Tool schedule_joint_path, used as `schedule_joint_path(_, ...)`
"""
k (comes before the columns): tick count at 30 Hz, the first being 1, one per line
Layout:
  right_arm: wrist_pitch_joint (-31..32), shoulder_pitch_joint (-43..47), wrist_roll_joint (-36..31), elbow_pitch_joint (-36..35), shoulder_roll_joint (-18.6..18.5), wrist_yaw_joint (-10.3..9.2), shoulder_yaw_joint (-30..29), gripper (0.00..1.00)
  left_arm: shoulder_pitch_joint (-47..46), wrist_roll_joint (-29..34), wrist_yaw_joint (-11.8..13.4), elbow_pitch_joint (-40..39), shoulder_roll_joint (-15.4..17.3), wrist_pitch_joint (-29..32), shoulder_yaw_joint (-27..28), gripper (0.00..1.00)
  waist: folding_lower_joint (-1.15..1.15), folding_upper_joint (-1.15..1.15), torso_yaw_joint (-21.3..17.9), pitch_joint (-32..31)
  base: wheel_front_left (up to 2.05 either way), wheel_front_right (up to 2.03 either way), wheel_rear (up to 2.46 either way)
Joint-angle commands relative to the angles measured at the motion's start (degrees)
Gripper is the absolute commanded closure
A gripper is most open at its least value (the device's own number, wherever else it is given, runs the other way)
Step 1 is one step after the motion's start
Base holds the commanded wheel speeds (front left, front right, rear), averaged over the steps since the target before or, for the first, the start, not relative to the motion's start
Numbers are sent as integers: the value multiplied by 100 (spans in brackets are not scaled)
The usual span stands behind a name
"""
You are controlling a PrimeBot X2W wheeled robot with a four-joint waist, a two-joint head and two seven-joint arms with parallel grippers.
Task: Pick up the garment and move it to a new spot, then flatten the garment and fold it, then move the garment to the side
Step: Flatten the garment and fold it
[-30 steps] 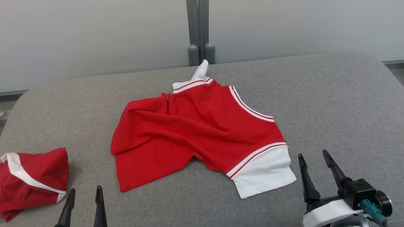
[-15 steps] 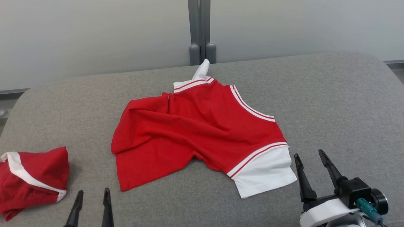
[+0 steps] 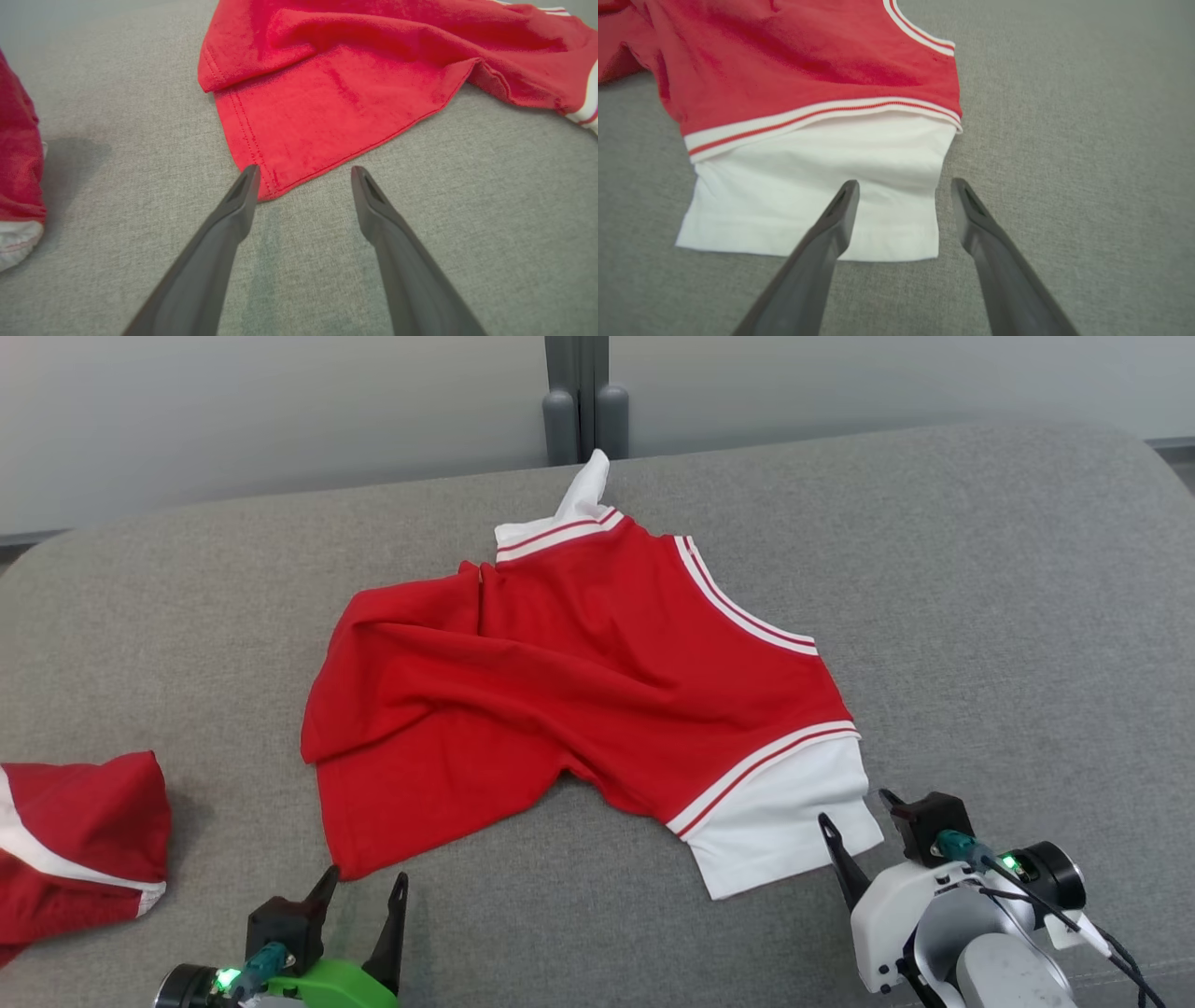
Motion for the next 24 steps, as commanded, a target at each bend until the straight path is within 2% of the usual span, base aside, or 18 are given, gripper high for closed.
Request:
schedule_joint_path(1, 214, -113, -23, 157, -66, -9, 46, 0, -149, 28, 16, 96, 19, 95, -17, 0, 0, 0, -37, 286, 0, 0, 0)
schedule_joint_path(5, 620, -432, 11, 641, -193, -9, 169, 0, -418, -27, 14, 341, 79, 301, -63, 0, 0, 0, -76, 448, 0, 0, 0)
schedule_joint_path(11, 785, -662, 247, 1120, -193, -10, 438, 0, -558, -43, 15, 515, 160, 313, -107, 0, 0, 0, -88, 533, 0, 0, 0)
schedule_joint_path(24, 727, -821, 584, 1331, -273, -6, 745, 0, -769, 52, 44, 666, 341, 287, -245, 0, 0, 0, -76, 627, 0, 0, 0)
